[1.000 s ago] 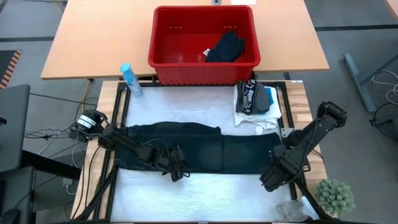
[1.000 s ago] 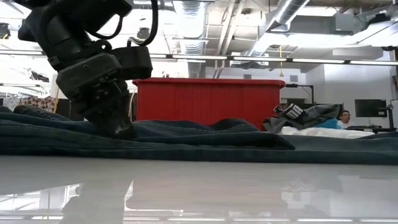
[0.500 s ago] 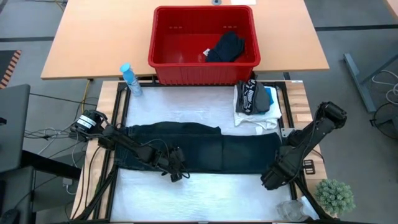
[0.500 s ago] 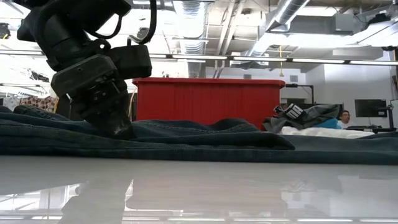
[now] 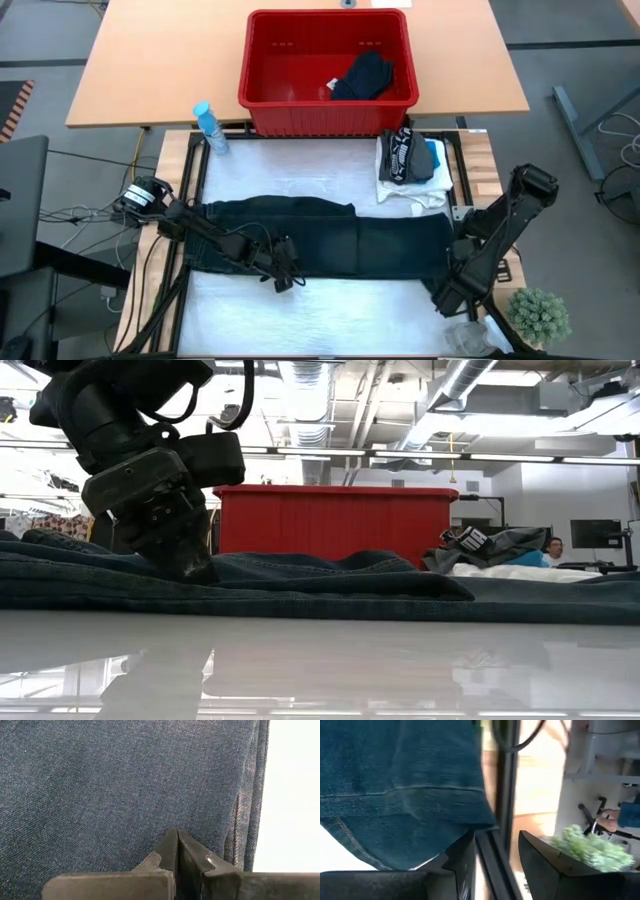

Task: Fold laundry
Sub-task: Fold the blue pants

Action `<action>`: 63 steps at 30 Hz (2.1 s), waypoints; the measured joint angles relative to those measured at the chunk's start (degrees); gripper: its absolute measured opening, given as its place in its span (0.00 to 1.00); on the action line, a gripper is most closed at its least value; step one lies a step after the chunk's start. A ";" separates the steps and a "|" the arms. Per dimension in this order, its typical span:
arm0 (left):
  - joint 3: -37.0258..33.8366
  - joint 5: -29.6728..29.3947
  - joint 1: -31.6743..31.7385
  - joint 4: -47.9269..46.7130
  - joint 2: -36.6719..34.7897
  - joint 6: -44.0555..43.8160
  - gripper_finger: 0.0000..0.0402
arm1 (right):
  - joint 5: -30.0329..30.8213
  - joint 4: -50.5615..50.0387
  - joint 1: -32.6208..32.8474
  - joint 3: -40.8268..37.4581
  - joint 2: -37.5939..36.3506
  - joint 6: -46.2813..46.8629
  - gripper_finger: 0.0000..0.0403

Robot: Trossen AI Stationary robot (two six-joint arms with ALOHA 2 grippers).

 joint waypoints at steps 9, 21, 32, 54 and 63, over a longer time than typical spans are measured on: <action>0.26 0.17 0.00 -0.24 0.04 -0.58 0.00 | 3.49 8.89 -0.09 -6.07 0.04 -0.28 0.44; 0.28 0.22 0.05 -0.21 0.04 -1.24 0.00 | 0.54 7.21 0.49 -5.96 -0.44 0.64 0.44; 0.28 -0.17 0.05 -0.19 0.04 -1.33 0.00 | 5.41 6.96 0.17 -5.96 -0.44 -0.30 0.37; 0.25 -0.90 0.04 0.59 0.15 -0.45 0.00 | 31.40 -3.43 -9.96 14.14 -0.44 -7.45 0.05; 0.22 -0.35 0.05 1.17 0.17 -1.65 0.00 | 52.89 18.23 -23.81 20.25 -0.44 -36.48 0.05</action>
